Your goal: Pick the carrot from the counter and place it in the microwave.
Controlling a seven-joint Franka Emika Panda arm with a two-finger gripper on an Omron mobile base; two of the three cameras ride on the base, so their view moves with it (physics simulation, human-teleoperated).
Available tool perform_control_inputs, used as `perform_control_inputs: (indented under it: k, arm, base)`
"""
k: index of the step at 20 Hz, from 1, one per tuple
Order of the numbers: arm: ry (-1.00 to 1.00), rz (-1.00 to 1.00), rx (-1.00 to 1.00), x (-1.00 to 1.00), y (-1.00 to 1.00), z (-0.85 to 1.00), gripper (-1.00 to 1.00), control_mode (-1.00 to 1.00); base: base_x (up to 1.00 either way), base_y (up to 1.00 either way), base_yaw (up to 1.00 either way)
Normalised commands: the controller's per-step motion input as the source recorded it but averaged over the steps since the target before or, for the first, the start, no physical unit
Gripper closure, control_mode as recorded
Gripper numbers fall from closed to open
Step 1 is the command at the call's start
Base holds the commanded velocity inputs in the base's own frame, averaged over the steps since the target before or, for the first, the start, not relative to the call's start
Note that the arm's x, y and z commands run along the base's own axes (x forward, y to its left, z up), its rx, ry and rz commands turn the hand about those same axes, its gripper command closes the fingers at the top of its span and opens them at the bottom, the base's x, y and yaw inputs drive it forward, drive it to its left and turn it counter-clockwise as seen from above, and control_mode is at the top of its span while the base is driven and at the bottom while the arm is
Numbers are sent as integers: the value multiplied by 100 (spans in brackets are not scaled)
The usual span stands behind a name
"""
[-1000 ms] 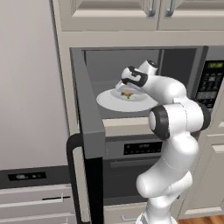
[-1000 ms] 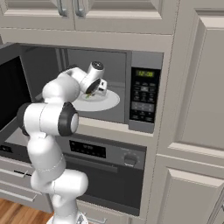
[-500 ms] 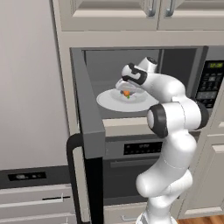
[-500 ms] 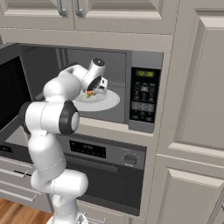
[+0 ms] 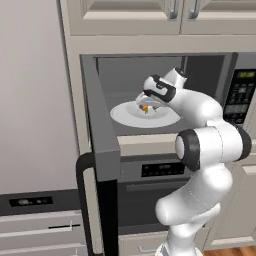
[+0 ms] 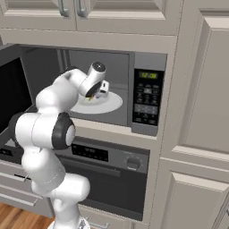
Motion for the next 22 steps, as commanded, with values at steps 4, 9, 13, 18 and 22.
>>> perform_control_inputs:
  k: [4,9,13,18,22]
  arm:
    - [-20,-1,0,-100,0,10,-100,-100]
    - [-11,0,0,-100,-12,59,-100,-100]
    - [-1,-3,-3,-100,0,63,-100,-100]
    - [-2,-13,-14,-100,0,41,-100,-100]
    - [0,-15,-22,-100,0,7,-100,-100]
  base:
    - [0,0,0]
    - [0,0,0]
    - [0,0,0]
    - [0,0,0]
    - [0,0,0]
